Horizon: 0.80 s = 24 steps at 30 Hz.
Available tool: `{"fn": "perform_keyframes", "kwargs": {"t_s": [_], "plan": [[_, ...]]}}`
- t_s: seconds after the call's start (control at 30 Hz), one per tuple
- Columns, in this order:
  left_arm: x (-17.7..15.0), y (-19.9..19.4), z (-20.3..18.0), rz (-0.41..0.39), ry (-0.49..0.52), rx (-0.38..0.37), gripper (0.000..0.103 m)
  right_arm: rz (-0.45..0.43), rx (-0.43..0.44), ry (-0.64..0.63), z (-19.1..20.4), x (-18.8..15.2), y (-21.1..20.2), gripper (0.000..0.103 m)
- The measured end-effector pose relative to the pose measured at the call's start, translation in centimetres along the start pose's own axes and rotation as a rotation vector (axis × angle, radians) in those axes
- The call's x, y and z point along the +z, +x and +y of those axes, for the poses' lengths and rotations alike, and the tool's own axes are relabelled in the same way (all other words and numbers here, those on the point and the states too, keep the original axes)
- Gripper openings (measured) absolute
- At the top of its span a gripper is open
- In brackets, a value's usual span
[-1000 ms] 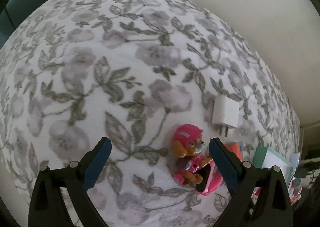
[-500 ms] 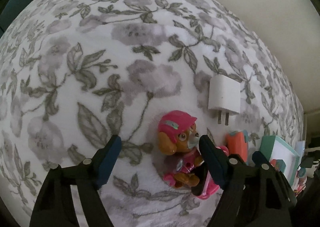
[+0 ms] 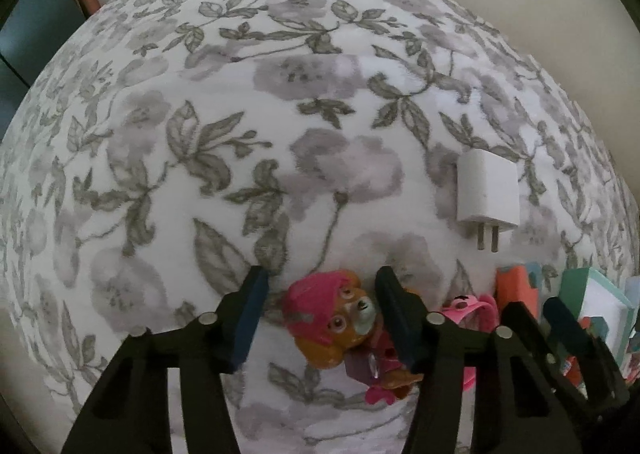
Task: Organize rigid objects
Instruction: 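Close the left gripper on the pink-helmet puppy figurine while right gripper grasps the coral-and-blue toy, then carry the puppy figurine in the left gripper while right gripper carries the coral-and-blue toy into the tray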
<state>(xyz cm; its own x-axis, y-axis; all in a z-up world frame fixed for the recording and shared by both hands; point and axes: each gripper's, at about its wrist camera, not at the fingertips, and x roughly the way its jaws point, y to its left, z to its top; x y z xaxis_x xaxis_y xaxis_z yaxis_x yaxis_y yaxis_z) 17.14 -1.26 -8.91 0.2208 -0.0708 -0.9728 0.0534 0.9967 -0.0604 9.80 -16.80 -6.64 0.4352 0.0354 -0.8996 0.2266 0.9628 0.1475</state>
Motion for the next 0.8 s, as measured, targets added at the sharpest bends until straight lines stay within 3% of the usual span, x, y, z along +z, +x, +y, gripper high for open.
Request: {"fn": "perform_keyframes", "kwargs": {"t_s": [0.23, 0.37, 0.8], "plan": [[-0.4, -0.2, 0.3, -0.012, 0.035, 0.032, 0.047, -0.004, -0.029, -0.020, 0.5, -0.1, 0.3, 0.062], [-0.4, -0.3, 0.3, -0.012, 0.030, 0.027, 0.047, 0.016, -0.056, -0.021, 0.3, -0.4, 0.7, 0.037], [-0.8, -1.4, 0.2, -0.025, 0.022, 0.008, 0.043, 0.020, -0.103, -0.060, 0.8, -1.1, 0.4, 0.037]]}}
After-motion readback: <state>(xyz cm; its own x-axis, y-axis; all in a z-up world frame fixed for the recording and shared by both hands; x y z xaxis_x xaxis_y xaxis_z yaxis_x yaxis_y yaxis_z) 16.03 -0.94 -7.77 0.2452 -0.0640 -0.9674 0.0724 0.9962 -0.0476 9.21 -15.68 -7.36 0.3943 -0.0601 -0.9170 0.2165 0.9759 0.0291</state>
